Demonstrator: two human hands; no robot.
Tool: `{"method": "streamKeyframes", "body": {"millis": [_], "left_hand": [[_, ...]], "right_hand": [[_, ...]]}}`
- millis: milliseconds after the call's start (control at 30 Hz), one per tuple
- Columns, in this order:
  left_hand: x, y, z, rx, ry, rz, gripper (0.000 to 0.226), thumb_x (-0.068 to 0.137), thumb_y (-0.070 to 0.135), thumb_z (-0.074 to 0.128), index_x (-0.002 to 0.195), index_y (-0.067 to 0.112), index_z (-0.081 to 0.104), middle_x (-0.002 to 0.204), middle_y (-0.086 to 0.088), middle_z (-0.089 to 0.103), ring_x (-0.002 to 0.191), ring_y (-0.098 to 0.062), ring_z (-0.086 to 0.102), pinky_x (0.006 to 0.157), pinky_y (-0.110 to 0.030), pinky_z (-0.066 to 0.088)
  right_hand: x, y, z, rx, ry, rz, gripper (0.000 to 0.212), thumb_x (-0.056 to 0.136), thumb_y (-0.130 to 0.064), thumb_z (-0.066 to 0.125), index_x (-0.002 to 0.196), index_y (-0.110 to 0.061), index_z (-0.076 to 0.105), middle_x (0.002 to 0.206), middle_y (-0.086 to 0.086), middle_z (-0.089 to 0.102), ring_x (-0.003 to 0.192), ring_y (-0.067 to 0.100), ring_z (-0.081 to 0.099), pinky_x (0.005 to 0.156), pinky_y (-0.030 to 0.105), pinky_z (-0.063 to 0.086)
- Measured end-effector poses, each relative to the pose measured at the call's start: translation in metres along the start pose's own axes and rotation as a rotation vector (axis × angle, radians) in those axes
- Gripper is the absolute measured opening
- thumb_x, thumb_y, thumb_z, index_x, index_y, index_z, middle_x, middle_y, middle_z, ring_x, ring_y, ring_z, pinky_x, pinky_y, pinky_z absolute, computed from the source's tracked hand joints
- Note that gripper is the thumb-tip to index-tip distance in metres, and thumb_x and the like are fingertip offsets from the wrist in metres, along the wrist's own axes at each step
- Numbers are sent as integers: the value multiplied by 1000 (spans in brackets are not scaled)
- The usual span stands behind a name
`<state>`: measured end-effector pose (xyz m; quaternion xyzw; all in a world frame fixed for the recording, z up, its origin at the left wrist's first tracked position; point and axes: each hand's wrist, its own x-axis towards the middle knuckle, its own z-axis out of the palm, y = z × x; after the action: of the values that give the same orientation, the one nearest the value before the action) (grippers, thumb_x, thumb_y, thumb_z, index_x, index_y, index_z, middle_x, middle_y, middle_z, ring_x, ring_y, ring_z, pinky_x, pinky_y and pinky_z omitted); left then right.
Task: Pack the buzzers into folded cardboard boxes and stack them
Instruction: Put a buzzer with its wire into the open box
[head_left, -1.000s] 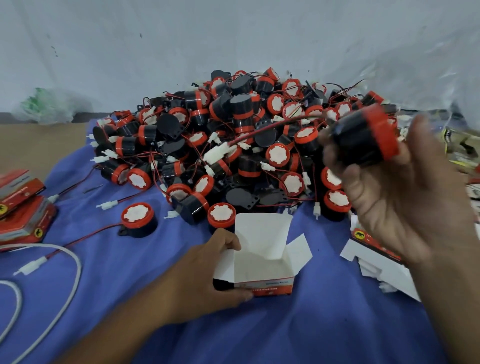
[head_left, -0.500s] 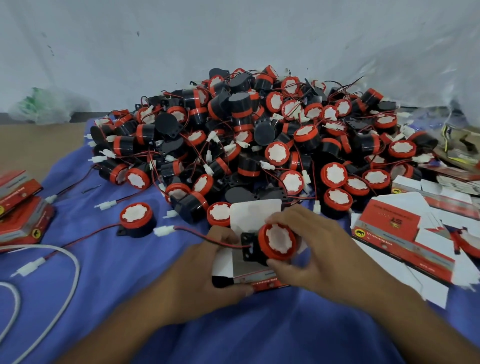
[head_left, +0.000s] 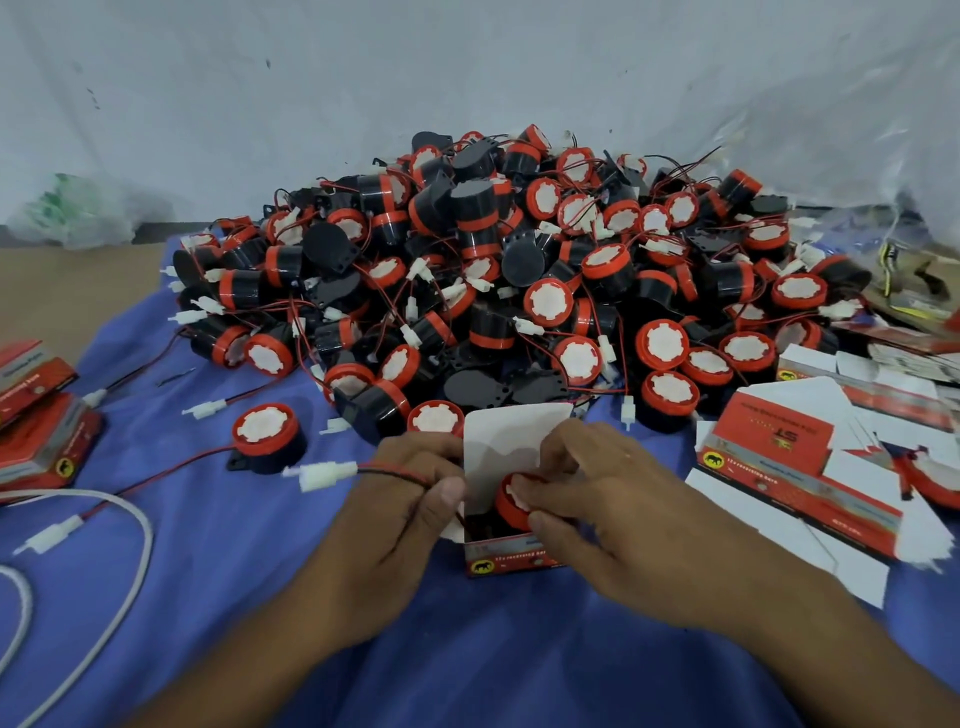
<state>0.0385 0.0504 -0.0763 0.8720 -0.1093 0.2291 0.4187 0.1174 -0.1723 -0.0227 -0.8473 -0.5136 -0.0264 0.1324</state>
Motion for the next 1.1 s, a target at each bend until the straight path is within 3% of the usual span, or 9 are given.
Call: {"method": "streamKeyframes", "body": {"millis": [100, 233, 300, 500, 667, 733, 800, 933, 1100], "left_hand": [[4, 12, 6, 36, -2, 4, 20, 102, 33, 41, 86, 38, 51, 114, 18, 52, 113, -8, 51, 94, -25, 44], [6, 17, 16, 230, -215, 117, 27, 99, 18, 46, 123, 24, 55, 130, 0, 51, 121, -20, 47, 101, -37, 44], [8, 15, 15, 318, -267, 107, 31, 96, 14, 46, 123, 16, 61, 126, -2, 53, 117, -23, 49, 96, -40, 46], [9, 22, 12, 423, -365, 136, 36, 100, 33, 32, 103, 16, 64, 110, -1, 56, 99, -22, 51, 85, -39, 45], [8, 21, 3, 75, -122, -153, 23, 89, 38, 70, 107, 31, 60, 110, 17, 56, 100, -6, 58, 82, -22, 48], [6, 19, -1, -12, -72, -237, 23, 86, 29, 76, 101, 33, 59, 106, 17, 60, 95, -7, 62, 75, -26, 54], [5, 19, -2, -105, -97, -323, 27, 86, 23, 76, 101, 36, 58, 106, 17, 64, 94, -9, 66, 74, -31, 58], [7, 20, -1, -186, -73, -439, 27, 85, 16, 75, 96, 33, 57, 98, 12, 68, 85, -13, 67, 69, -36, 59], [7, 22, 7, -299, 49, -560, 23, 84, 4, 73, 93, 17, 58, 86, -2, 70, 75, -23, 67, 60, -37, 58]], "right_hand": [[1, -3, -1, -12, 3, -12, 29, 103, -43, 43, 109, -32, 69, 104, -6, 42, 94, 10, 33, 87, 29, 36], [4, -9, -6, 298, 135, -66, 33, 101, -41, 55, 129, -26, 61, 117, -11, 55, 108, 5, 52, 91, 19, 43], [8, -13, -6, 428, 206, -96, 41, 99, -38, 61, 138, -28, 54, 115, -20, 57, 105, -1, 56, 88, 11, 42], [21, -25, 5, 328, 378, -111, 12, 100, -16, 61, 97, -13, 72, 89, -13, 58, 80, -3, 53, 73, 6, 37], [17, -25, 20, 60, 420, -10, 28, 82, -7, 64, 103, -25, 56, 79, -7, 62, 57, 19, 60, 47, 31, 50], [17, -22, 25, 101, 390, 58, 48, 77, 3, 68, 101, -32, 45, 77, -13, 50, 53, 23, 55, 40, 39, 49], [16, -18, 28, 81, 350, 11, 46, 73, 9, 61, 98, -28, 50, 81, -7, 54, 51, 29, 52, 36, 44, 45], [12, -14, 28, 73, 225, -105, 25, 81, 5, 61, 100, -8, 72, 118, 8, 65, 71, 34, 66, 49, 45, 52], [9, -13, 23, 290, 210, -170, 25, 93, -14, 61, 115, -6, 69, 126, 4, 54, 97, 15, 63, 77, 34, 53]]}}
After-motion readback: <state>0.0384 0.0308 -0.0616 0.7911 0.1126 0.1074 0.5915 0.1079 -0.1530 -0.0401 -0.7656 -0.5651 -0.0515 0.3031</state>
